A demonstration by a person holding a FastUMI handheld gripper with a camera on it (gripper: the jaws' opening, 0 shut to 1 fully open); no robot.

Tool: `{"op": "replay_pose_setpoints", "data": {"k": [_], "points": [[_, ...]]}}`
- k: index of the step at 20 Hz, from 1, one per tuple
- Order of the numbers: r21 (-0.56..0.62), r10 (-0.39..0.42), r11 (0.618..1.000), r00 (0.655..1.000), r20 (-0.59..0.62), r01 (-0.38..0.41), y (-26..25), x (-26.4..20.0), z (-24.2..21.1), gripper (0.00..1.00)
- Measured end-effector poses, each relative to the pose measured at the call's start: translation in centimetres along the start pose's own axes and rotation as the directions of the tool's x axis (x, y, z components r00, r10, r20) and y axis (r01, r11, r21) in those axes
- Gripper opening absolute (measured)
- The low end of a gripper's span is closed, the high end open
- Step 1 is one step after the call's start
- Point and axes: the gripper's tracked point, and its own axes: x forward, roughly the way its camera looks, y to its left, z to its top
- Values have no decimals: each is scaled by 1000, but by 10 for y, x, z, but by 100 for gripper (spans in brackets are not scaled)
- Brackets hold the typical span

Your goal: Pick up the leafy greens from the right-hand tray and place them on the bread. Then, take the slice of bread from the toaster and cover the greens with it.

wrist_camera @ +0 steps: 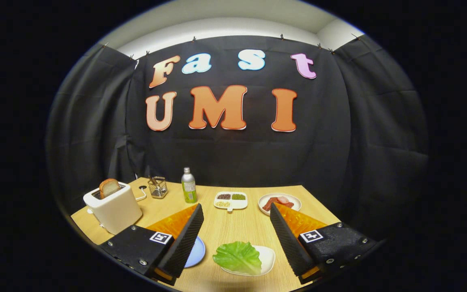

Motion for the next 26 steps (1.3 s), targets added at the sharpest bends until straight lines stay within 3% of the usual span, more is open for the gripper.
{"op": "replay_pose_setpoints", "data": {"k": [10,14,26], "points": [[-31,68,997,974,-217,-76,-5,44,-115,99],[-56,53,996,953,-300,-73,-16,59,-152,99],[-1,105,993,887,-450,-118,-15,72,-219,96]]}}
